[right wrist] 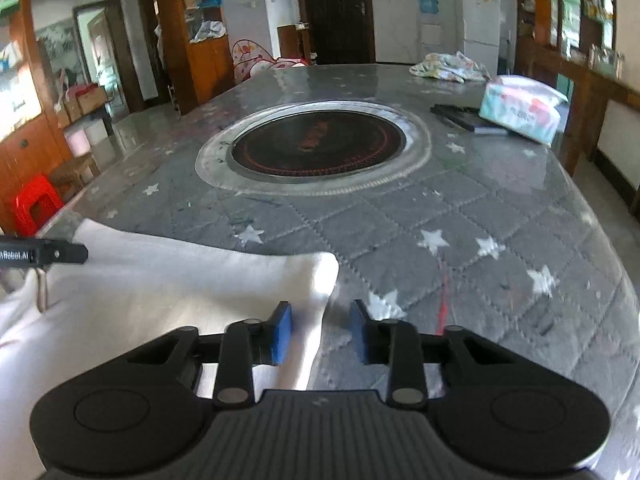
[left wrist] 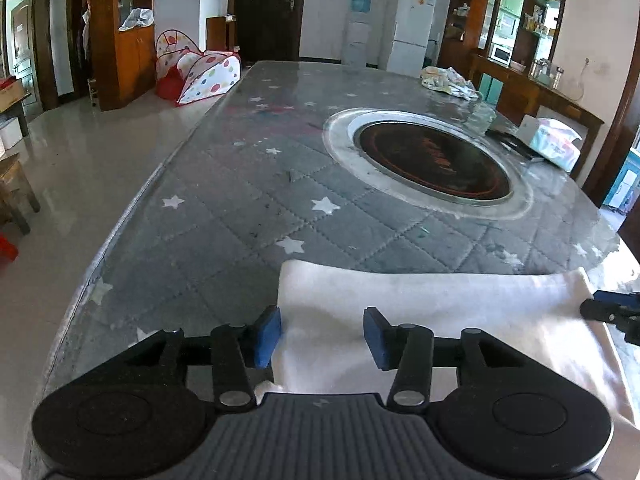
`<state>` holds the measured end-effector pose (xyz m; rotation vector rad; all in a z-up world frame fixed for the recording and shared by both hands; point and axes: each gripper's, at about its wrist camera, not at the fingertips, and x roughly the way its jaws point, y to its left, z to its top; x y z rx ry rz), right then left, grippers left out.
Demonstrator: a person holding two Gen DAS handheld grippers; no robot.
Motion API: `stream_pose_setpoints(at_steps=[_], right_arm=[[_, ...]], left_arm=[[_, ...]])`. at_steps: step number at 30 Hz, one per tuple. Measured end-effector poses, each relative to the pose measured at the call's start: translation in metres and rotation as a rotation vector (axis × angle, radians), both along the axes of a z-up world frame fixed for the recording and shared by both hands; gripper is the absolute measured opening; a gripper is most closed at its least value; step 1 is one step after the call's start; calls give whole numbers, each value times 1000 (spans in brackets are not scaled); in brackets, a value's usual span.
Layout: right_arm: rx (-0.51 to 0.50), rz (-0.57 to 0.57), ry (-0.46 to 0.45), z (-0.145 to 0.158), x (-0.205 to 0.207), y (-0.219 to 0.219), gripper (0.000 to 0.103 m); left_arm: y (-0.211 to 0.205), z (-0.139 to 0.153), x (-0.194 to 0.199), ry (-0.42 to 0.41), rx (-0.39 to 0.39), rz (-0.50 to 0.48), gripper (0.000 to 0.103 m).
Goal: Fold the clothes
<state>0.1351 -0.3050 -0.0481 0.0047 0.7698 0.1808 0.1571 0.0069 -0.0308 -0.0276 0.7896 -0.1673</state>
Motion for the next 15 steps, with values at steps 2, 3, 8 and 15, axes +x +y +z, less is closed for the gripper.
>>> stream_pose_setpoints(at_steps=[2, 3, 8, 15], right_arm=[[-22, 5, -6, 0, 2, 3, 5], [-40, 6, -11, 1, 3, 4, 4], [-121, -12, -32, 0, 10, 2, 3], [-97, -61, -21, 6, 24, -28, 17]], left_arm=[[-1, 0, 5, 2, -9, 1, 50], [-3, 0, 8, 2, -10, 0, 49], [-13, -3, 22, -4, 2, -3, 50], [-27, -4, 39, -14, -5, -7, 53]])
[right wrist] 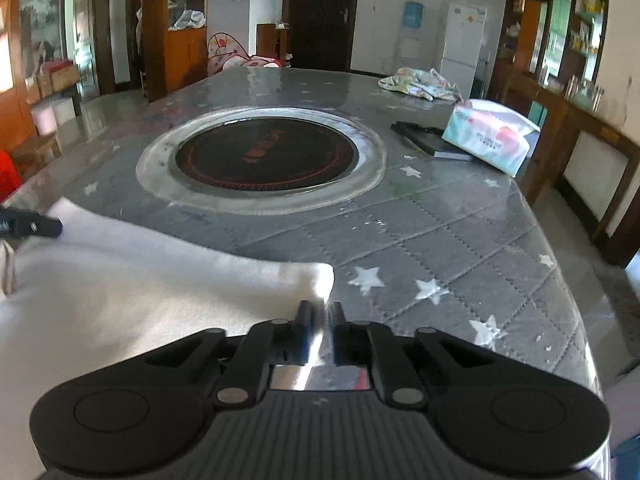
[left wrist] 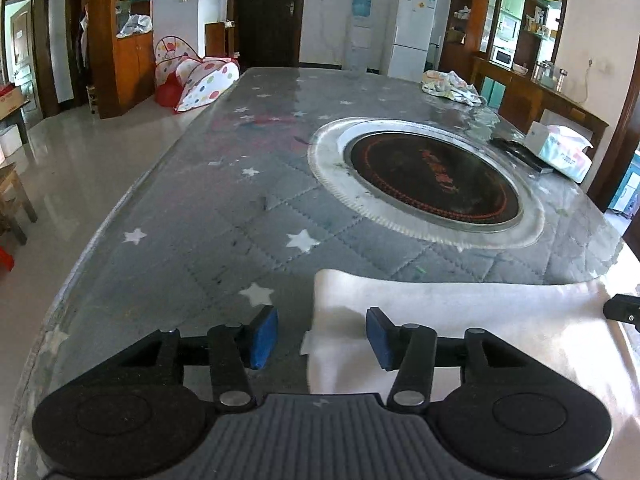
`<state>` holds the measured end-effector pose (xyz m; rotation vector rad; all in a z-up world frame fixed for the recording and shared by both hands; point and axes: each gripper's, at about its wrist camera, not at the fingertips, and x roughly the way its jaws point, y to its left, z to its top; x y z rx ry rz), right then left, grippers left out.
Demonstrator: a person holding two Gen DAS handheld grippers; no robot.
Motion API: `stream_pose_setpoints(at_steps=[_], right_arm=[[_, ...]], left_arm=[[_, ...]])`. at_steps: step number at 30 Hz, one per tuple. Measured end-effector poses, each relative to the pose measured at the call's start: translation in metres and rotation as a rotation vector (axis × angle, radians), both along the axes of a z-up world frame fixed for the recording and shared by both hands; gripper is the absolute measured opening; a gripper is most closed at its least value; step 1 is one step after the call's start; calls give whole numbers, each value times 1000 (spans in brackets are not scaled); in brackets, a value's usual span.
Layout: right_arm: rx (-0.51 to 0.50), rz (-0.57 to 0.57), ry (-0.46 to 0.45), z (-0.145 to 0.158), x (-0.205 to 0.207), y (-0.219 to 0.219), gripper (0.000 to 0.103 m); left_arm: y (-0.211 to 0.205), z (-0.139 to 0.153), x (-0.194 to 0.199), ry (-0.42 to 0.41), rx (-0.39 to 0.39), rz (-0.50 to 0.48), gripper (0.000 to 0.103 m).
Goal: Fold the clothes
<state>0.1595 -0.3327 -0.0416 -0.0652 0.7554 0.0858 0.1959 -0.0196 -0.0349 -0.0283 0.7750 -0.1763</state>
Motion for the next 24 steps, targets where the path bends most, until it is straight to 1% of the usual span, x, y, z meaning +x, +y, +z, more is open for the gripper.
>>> stream_pose_setpoints(at_steps=[2, 5, 7, 9, 13, 14, 15, 17, 19, 22, 24], right_arm=[[30, -4, 3, 8, -4, -13, 17], [16, -11, -6, 23, -28, -34, 20], [5, -16, 2, 29, -47, -45, 22], [-8, -25, 9, 33, -67, -55, 30], [-29, -27, 23, 37, -112, -63, 36], [-34, -28, 27, 38, -124, -65, 43], [-39, -24, 30, 37, -133, -65, 47], [-46, -10, 37, 33, -149, -61, 49], [-58, 0, 47, 28, -164, -57, 49], [-94, -22, 63, 15, -174, -56, 48], [-118, -36, 53, 10, -179, -59, 47]], left_arm=[[0, 3, -5, 2, -18, -19, 53], [-1, 9, -22, -9, -30, -49, 54], [-2, 13, -35, -14, -43, -73, 58], [-3, 17, -49, -19, -55, -96, 60], [-11, 27, -86, -37, -69, -157, 70], [-13, 29, -95, -38, -74, -172, 70], [-15, 31, -105, -39, -79, -188, 71], [-21, 31, -123, -37, -96, -218, 74], [-26, 32, -140, -36, -112, -249, 78], [-35, 32, -164, -25, -142, -291, 81], [-41, 30, -178, -16, -148, -328, 82]])
